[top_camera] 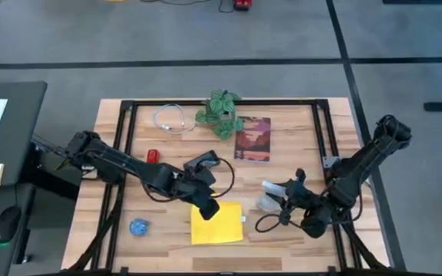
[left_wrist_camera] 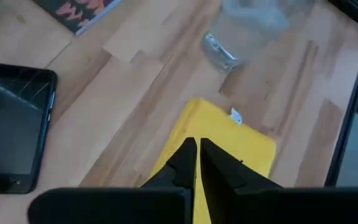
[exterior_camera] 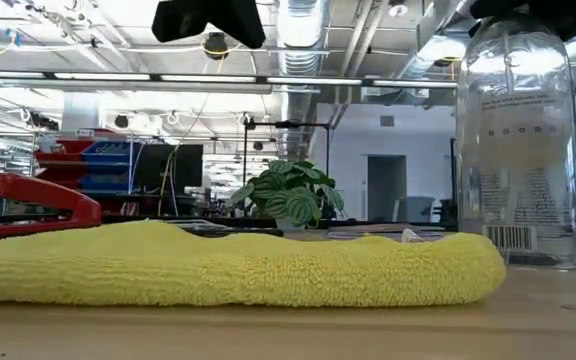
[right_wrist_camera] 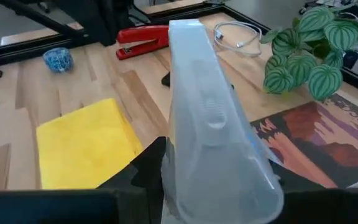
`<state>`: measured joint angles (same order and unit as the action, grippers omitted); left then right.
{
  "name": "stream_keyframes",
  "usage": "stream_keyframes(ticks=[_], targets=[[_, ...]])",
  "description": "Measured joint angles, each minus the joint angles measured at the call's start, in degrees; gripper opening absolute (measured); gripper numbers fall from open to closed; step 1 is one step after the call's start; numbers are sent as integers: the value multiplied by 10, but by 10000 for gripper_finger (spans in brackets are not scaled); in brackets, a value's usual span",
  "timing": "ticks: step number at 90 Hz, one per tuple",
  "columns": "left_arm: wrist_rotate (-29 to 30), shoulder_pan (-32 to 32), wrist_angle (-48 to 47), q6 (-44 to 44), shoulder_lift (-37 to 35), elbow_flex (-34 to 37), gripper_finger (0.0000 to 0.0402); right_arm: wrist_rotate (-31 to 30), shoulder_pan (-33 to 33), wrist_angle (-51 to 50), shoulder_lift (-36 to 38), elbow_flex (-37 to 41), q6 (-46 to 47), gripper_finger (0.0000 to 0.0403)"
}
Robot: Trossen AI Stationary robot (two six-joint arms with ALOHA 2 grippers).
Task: Apply microfiber cloth
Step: Prepare the cleaning spray and the microfiber cloth, then spray the front of the cellphone using the spray cleaning bottle
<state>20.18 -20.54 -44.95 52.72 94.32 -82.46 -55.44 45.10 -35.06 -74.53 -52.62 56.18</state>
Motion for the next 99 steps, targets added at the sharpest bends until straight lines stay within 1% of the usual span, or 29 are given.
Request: stream_keyframes(ticks=[4,7,16,25,35,44,58,65,72,78,85,90,99], targets=[[0,1,-6,6,0,0,0,5,0,-5,4,0,1,121],[0,2,-10,10,0,0,0,9,0,-7,7,0,1,133],[-7,7,-22,20,0,0,0,33,0,-13,16,2,6,195],[-11,12,-39,35,-2,0,0,83,-5,-16,30,3,0,248],[-25,20,-41,41,-9,0,9,141,-14,-16,57,3,-27,280],[-38,31,-41,42,-15,0,38,168,-20,-16,90,3,-54,291],[-50,62,-55,61,-20,-1,96,195,-40,-14,161,1,-95,294],[-51,79,-74,80,-20,0,123,215,-57,-8,199,-15,-124,294],[-62,98,-99,71,-20,-1,148,242,-79,7,235,-37,-158,295],[-70,118,-122,54,-20,-1,169,271,-110,14,250,-62,-187,295],[-83,144,-133,22,-20,0,193,315,-159,12,248,-90,-222,295],[-100,165,-128,-9,-20,7,208,351,-201,12,236,-107,-236,295],[-146,199,-106,-85,-20,36,229,419,-287,14,196,-129,-237,295]])
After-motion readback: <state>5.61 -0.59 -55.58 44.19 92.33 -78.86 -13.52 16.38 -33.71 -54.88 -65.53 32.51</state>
